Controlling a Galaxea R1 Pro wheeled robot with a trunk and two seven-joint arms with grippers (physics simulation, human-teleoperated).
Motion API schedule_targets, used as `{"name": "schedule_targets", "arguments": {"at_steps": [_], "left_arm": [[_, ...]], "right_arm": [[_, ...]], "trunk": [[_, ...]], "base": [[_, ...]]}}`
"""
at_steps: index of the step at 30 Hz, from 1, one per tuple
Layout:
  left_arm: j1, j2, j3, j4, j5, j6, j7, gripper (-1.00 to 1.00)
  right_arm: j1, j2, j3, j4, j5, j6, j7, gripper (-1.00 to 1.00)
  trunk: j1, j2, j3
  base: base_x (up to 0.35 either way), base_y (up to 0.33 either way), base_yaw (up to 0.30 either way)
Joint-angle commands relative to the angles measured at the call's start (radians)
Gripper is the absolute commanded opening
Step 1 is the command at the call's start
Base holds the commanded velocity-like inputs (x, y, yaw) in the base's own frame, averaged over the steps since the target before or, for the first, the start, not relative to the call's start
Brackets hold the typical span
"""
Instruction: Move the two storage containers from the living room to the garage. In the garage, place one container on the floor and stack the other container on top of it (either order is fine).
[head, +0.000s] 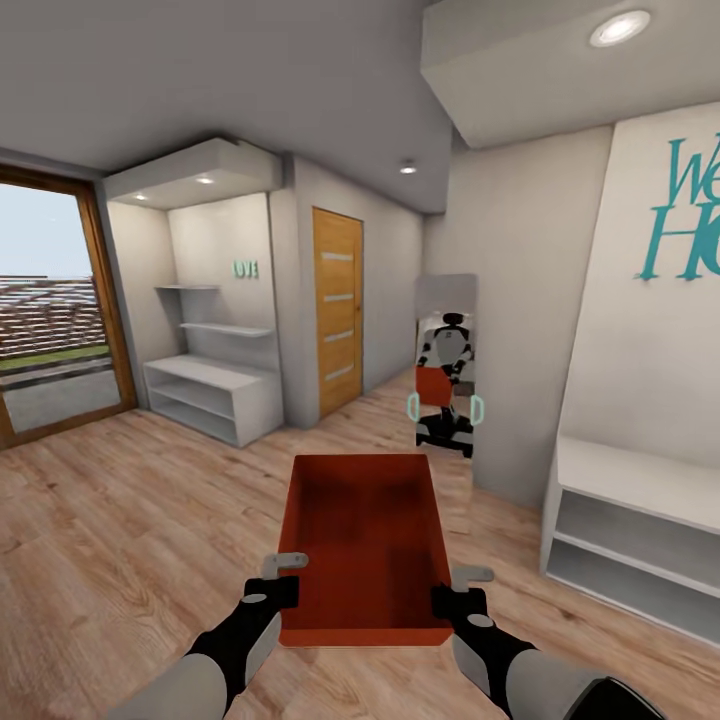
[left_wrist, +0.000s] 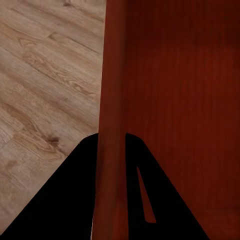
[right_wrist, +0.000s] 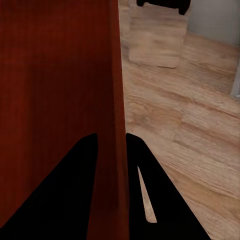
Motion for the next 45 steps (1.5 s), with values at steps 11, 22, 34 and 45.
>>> {"name": "schedule_targets", "arguments": {"at_steps": [11, 22, 34, 45], "left_arm": [[-0.001, 0.018, 0.069, 0.000, 0.033, 0.006, 0.000, -1.00], [-0.001, 0.018, 0.069, 0.000, 0.033, 0.006, 0.000, -1.00], [-0.001, 0.018, 0.069, 0.000, 0.033, 0.006, 0.000, -1.00], [-0.001, 0.018, 0.069, 0.000, 0.033, 0.006, 0.000, -1.00]], "right_arm": [[0.000, -0.007, -0.018, -0.005, 0.009, -0.011, 0.010, -1.00], [0.000, -0.007, -0.018, -0.005, 0.009, -0.010, 0.010, -1.00], [0.000, -0.007, -0.018, -0.005, 0.009, -0.011, 0.009, -1.00], [0.000, -0.007, -0.018, -0.005, 0.008, -0.011, 0.008, -1.00]], "trunk": [[0.001, -0.001, -0.001], [0.001, -0.001, -0.007], [0.001, -0.001, -0.011], [0.001, -0.001, -0.011]], "base": [[0.322, 0.000, 0.059], [0.322, 0.000, 0.262], [0.322, 0.000, 0.085], [0.322, 0.000, 0.001]]}}
